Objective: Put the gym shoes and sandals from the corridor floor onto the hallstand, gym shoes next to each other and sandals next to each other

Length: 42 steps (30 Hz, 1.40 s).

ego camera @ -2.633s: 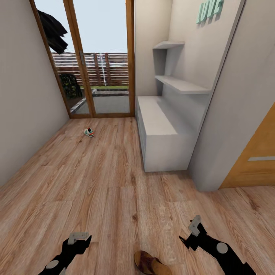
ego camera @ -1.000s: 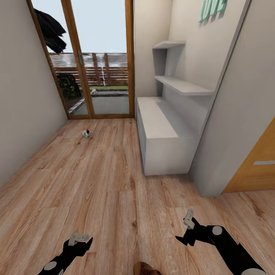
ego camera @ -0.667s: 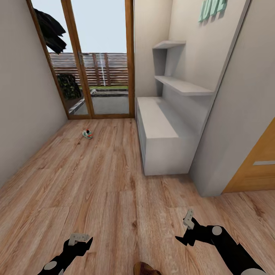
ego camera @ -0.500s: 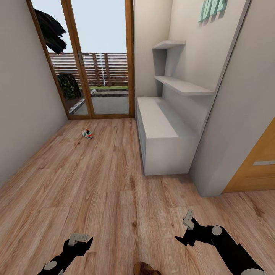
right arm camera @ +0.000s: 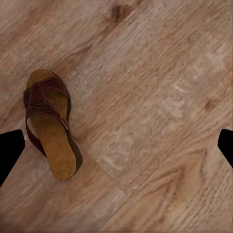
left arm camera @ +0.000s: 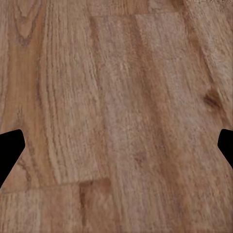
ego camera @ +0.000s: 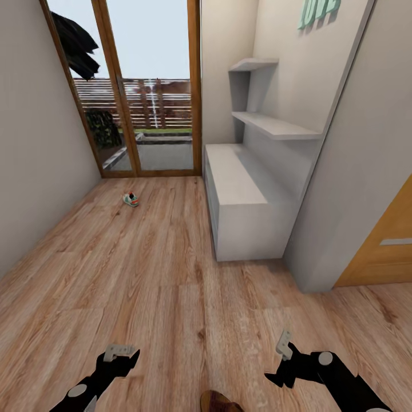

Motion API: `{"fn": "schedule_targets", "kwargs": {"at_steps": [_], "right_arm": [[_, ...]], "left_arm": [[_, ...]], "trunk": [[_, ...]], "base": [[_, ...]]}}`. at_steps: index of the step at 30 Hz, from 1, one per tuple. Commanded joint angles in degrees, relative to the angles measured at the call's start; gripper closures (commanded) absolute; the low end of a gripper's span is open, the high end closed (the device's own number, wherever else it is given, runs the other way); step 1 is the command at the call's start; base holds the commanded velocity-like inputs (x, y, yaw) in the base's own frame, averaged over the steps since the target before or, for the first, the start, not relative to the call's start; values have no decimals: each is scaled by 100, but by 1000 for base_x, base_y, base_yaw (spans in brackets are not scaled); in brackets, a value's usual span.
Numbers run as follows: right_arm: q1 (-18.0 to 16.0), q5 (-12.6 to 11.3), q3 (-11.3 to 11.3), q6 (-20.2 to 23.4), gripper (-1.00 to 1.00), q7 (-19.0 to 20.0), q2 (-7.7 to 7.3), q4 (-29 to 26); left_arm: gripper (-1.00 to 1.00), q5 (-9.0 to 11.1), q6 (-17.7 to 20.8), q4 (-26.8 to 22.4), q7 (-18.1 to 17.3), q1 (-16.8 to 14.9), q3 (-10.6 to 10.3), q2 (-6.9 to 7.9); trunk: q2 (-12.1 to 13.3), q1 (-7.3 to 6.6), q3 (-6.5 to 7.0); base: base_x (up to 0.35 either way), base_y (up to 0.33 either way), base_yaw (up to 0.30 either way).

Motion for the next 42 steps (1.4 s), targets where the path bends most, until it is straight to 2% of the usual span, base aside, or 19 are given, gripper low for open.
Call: {"fn": "schedule_targets", "kwargs": {"at_steps": [1,5,10,11,19,24,26,29,36,38,39,42], "right_arm": [[-2,38,1,-12,-100,15,-1,20],[-2,38,1,-12,-100,15,-1,128],[-2,38,1,-12,-100,15,0,229],[-2,38,1,-12,-100,12,-1,257],[-2,38,5,-11,-100,0,7,260],[-2,38,10,4,-100,-16,13,230],[-4,38,20,29,-100,-107,22,147],[-3,41,43,197,-100,-269,53,-78],[-5,39,81,773,-100,-480,144,-349],[-6,38,133,1002,-100,-618,222,-445],[-6,38,133,1002,-100,-618,222,-445],[-6,41,243,1135,-100,-873,355,-539]], "left_arm": [[-100,13,10,-8,-44,-16,28,-2],[-100,13,159,-94,-45,-56,28,0],[-100,13,518,-352,-51,-86,26,3],[-100,13,724,-563,-52,-93,22,4],[-100,-21,976,-822,-53,-97,16,-8],[-100,-215,995,-837,-53,-97,18,-28],[-100,-354,1002,-840,-53,-97,18,-53],[-100,-433,1010,-842,-50,-97,22,-52],[-100,-467,1020,-842,-46,-97,26,-30],[-100,-473,1019,-842,-45,-97,27,-29],[-100,-473,1019,-842,-45,-97,27,-29],[-100,-476,1017,-842,-45,-97,27,-30]], "trunk": [[-44,22,-23],[-204,109,-97],[-404,219,-217],[-445,241,-243],[-765,417,-457],[-966,527,-592],[-1046,571,-646],[-1167,637,-727],[-1447,790,-917],[-1527,834,-971],[-1568,856,-998],[-1688,922,-1079]], "base": [[0,0,0],[0,0,0],[0,0,0],[0,0,0],[0,0,0],[0,0,0],[0,0,0],[0,0,0],[0,0,0],[0,0,0],[0,0,0],[0,0,0]]}}
